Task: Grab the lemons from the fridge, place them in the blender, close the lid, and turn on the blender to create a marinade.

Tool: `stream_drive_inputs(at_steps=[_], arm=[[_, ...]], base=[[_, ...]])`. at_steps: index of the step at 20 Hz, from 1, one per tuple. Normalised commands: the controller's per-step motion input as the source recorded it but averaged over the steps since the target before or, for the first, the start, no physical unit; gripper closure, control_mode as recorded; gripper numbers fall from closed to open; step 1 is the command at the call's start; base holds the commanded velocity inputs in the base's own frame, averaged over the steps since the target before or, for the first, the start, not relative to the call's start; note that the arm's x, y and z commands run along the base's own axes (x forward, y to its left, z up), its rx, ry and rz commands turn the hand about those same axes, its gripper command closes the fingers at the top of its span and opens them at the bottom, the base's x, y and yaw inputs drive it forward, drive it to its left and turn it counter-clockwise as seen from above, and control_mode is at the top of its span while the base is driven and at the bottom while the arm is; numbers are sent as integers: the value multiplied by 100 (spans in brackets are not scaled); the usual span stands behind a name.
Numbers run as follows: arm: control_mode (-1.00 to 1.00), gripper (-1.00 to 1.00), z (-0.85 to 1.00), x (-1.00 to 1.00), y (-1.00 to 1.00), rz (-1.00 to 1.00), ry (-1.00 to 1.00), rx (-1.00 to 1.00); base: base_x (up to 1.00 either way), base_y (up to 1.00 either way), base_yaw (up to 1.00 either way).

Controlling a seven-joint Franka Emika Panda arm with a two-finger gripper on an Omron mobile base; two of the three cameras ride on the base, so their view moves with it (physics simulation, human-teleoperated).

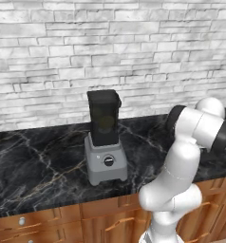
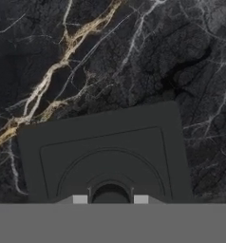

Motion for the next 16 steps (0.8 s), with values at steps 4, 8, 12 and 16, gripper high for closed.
stream_drive_inputs(at_steps=[4,8,12,16], arm=[[-100,100,27,-23,0,-6,-22,0],[-100,100,89,-48,0,-4,-24,0],[-100,100,100,-44,15,-2,-15,0],[-100,100,100,-20,59,-2,-9,0]], base=[[0,0,0],[0,0,0],[0,0,0],[0,0,0]])
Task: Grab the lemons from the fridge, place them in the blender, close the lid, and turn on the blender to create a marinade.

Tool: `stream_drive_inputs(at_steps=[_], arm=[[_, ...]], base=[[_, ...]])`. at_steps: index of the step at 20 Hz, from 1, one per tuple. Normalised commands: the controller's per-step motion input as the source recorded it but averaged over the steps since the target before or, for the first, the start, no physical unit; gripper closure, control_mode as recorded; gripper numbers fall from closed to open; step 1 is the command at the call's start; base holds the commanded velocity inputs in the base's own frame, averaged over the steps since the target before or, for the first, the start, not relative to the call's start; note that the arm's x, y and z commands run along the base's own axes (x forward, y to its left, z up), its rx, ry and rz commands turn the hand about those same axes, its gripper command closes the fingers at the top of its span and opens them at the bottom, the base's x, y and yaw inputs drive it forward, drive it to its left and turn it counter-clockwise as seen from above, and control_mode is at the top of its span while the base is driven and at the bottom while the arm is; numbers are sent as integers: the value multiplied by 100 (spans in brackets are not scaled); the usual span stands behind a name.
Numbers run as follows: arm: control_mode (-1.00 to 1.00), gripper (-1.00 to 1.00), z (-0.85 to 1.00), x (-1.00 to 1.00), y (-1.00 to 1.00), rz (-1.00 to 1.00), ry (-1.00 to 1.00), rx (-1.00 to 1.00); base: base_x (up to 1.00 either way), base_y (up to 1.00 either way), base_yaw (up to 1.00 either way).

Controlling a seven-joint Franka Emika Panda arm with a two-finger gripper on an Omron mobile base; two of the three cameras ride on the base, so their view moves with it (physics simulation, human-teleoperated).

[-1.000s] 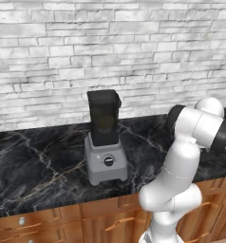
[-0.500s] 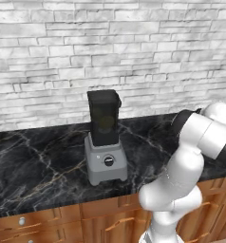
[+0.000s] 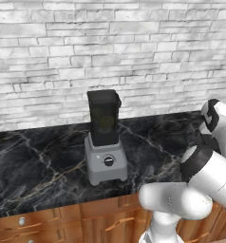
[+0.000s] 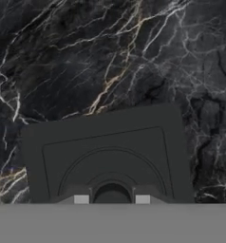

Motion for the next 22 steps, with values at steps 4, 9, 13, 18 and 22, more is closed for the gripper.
stream_drive_inputs(at_steps=[4,9,13,18,22], arm=[[-100,100,100,-1,88,-2,-4,0],[-100,100,100,0,98,-3,-2,-2],[-100,100,100,6,100,-1,0,-5],[-100,100,100,37,100,-1,8,-3],[-100,100,92,53,99,-5,21,-4]], base=[[0,0,0],[0,0,0],[0,0,0],[0,0,0],[0,0,0]])
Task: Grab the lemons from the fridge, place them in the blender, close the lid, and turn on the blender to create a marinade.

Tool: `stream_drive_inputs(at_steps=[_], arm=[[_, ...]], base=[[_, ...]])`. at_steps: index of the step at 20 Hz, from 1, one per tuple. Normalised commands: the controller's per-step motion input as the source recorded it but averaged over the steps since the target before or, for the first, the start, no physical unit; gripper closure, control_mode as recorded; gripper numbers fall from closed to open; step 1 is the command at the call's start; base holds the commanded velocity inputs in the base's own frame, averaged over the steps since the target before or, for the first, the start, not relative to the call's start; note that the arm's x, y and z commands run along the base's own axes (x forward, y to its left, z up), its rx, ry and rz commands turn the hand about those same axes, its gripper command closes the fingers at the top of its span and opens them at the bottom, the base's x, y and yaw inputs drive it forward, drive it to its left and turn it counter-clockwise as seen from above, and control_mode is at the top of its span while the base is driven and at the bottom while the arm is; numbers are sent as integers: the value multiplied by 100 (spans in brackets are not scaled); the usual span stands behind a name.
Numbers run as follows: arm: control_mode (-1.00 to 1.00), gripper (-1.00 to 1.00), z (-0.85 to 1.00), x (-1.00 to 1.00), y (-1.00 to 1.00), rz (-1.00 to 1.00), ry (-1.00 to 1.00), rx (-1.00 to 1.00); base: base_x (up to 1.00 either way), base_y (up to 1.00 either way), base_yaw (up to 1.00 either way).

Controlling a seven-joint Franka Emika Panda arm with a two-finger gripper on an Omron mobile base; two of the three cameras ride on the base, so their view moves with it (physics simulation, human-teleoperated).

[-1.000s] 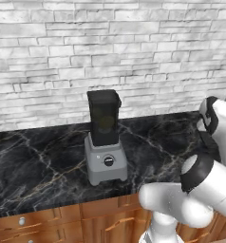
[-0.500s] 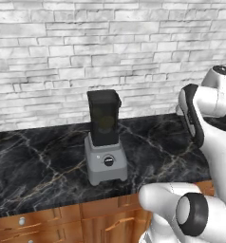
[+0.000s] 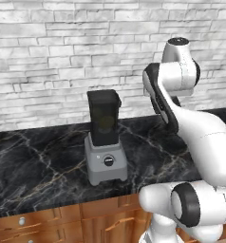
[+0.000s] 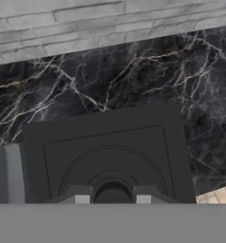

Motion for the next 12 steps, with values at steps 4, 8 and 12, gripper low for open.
stream_drive_inputs(at_steps=[4,8,12], arm=[[-100,100,56,30,54,-6,23,0],[-100,100,1,-14,0,-1,0,11],[-100,100,7,0,4,-5,2,19]], base=[[0,0,0],[0,0,0],[0,0,0]])
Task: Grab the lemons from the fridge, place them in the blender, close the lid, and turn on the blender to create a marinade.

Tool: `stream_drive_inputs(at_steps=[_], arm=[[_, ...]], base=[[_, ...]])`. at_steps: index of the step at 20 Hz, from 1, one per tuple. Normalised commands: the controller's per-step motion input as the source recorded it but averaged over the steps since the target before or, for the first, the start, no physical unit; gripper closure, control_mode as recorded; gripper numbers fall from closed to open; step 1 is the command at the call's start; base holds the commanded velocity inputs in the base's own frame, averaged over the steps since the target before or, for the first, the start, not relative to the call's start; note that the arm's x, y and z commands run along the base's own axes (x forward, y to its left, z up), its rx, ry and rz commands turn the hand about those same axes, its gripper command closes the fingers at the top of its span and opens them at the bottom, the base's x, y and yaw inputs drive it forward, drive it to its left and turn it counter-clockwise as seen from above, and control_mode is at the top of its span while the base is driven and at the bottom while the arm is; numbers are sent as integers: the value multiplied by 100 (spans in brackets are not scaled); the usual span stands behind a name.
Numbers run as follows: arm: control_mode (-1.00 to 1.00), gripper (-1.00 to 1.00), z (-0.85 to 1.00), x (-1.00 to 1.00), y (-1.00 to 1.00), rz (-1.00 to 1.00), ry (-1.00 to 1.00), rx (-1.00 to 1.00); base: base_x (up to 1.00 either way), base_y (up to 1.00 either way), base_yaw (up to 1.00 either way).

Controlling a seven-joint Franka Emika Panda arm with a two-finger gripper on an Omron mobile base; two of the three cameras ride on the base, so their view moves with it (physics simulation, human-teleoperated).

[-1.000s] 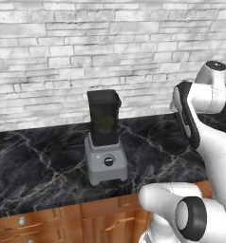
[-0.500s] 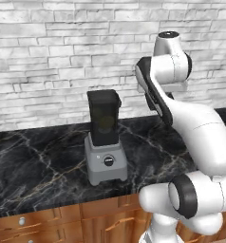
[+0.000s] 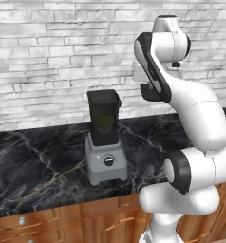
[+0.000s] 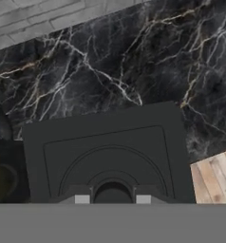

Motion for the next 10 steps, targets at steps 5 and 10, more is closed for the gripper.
stream_drive_inputs(at_steps=[5,10], arm=[[-100,100,24,7,65,-2,-7,4],[-100,100,16,2,100,0,-6,0]], base=[[0,0,0],[0,0,0]])
